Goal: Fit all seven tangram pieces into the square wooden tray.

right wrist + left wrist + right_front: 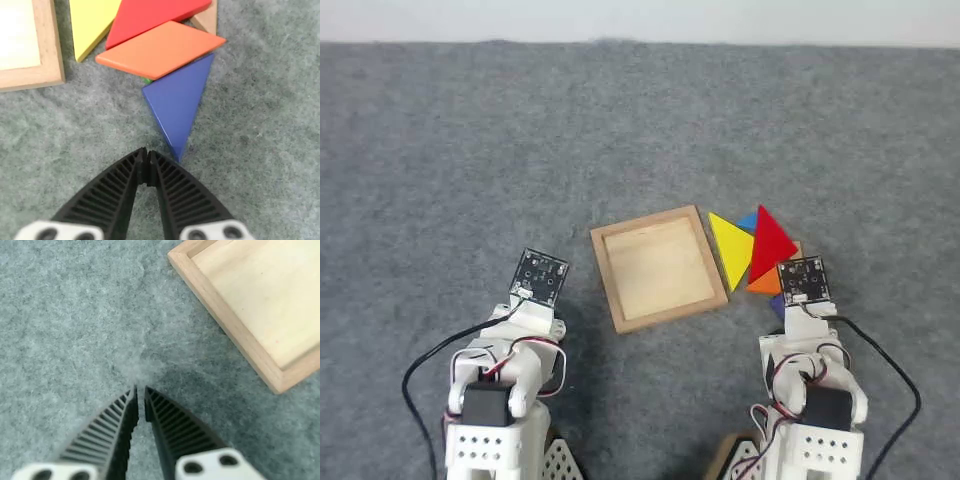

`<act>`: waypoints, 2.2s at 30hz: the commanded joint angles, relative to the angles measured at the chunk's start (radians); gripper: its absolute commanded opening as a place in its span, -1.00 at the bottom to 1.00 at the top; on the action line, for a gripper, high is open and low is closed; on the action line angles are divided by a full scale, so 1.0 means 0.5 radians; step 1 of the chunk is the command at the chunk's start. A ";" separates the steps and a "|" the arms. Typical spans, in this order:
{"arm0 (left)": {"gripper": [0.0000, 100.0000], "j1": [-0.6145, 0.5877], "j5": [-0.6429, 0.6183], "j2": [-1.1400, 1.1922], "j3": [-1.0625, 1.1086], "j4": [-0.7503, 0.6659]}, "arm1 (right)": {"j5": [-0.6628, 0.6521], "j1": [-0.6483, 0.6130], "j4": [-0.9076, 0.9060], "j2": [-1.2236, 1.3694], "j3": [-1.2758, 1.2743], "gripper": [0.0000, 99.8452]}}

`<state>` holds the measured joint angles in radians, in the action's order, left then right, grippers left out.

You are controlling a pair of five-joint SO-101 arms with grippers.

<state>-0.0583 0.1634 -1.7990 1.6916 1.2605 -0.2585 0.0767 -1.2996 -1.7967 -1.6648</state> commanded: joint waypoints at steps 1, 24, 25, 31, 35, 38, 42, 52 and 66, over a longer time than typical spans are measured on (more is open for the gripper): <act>-0.96 -0.009 0.015 -0.034 -0.020 0.006 | -0.021 0.026 -0.017 -0.038 -0.034 -0.98; -0.96 -0.012 0.015 -0.034 -0.020 0.006 | -0.178 -0.066 0.471 1.195 1.246 -0.89; -0.96 -0.012 0.015 -0.034 -0.020 0.006 | -0.120 -0.121 0.474 1.382 1.366 -0.89; -0.96 -0.012 0.015 -0.034 -0.020 0.006 | 0.233 -0.373 0.459 2.466 2.031 -0.89; -0.96 -0.012 0.015 -0.034 -0.020 0.006 | 0.261 -0.471 0.468 3.058 2.344 -0.80; -0.96 -0.012 0.015 -0.034 -0.020 0.006 | 0.261 -0.483 0.468 3.380 2.529 -0.64; -0.96 -0.012 0.015 -0.034 -0.020 0.006 | 0.264 -0.477 0.505 3.666 2.670 -0.46; -0.96 -0.012 0.015 -0.034 -0.020 0.006 | 0.206 -0.354 0.560 3.911 2.737 -0.34; -0.96 -0.012 0.015 -0.034 -0.020 0.006 | 0.190 -0.333 0.569 4.114 2.753 -0.55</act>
<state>-0.0583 0.1634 -1.7990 1.6916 1.2605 -0.1481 -0.1028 -1.0372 0.2532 -0.3145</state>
